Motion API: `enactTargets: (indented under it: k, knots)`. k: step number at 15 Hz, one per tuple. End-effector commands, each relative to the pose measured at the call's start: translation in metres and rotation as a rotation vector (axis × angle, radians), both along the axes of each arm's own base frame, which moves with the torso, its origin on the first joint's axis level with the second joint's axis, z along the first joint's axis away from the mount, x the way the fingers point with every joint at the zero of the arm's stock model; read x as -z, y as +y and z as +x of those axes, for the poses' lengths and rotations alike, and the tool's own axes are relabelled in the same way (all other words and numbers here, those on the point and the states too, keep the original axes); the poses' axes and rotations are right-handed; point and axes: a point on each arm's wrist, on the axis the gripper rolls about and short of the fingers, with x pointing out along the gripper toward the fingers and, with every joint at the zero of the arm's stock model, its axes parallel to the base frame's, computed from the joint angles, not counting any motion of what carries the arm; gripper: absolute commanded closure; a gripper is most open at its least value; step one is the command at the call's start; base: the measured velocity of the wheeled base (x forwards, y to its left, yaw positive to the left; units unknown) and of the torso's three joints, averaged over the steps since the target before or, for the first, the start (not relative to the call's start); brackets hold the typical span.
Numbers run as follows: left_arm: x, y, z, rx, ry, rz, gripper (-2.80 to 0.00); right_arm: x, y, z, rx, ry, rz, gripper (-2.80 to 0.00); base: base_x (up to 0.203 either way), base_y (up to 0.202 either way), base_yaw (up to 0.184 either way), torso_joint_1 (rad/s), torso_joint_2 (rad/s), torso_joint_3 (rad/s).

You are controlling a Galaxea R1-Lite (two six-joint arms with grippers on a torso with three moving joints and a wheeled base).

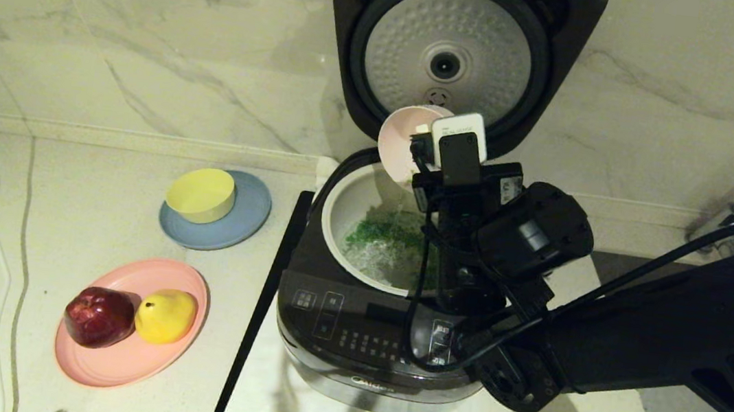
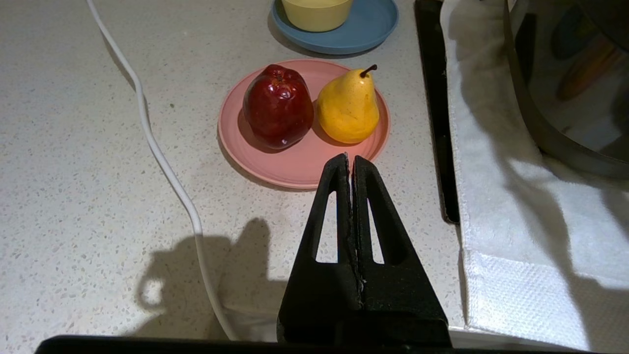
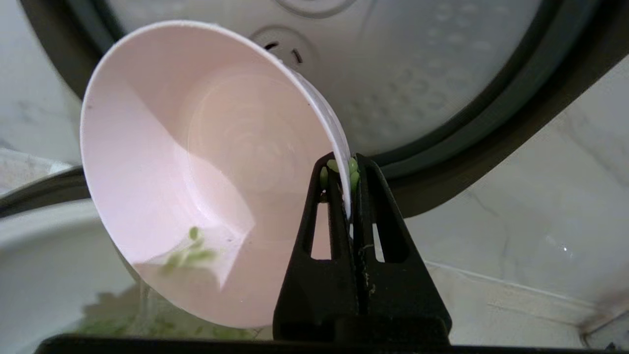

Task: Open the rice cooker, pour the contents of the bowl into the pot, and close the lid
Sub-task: Pour the water from the bowl into the rice cooker

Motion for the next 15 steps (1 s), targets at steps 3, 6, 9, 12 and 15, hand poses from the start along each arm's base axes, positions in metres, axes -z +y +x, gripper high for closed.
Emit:
enactTargets:
  k: [3, 6, 9, 12, 15]
  knots:
    - [0.002, 0.0, 0.001, 0.0, 0.009, 0.0, 0.0, 0.008, 0.007, -0.004, -0.021, 0.01, -0.031, 0.0, 0.0, 0.0, 0.0, 0.0, 0.0, 0.0]
    - [0.002, 0.0, 0.001, -0.001, 0.009, 0.0, 0.0, 0.005, 0.012, -0.008, -0.019, 0.0, -0.057, 0.0, 0.0, 0.0, 0.0, 0.0, 0.0, 0.0]
    - [0.003, 0.0, 0.001, 0.0, 0.01, 0.0, 0.0, 0.002, 0.01, -0.009, -0.014, -0.005, -0.064, 0.0, 0.0, 0.0, 0.0, 0.0, 0.0, 0.0]
    - [0.002, 0.0, 0.001, -0.001, 0.009, 0.0, 0.0, 0.001, 0.01, -0.009, -0.012, -0.006, -0.067, 0.0, 0.0, 0.0, 0.0, 0.0, 0.0, 0.0]
    - [0.002, 0.0, 0.001, -0.001, 0.009, 0.0, 0.0, 0.002, 0.011, -0.009, -0.012, -0.009, -0.086, 0.0, 0.0, 0.0, 0.0, 0.0, 0.0, 0.0]
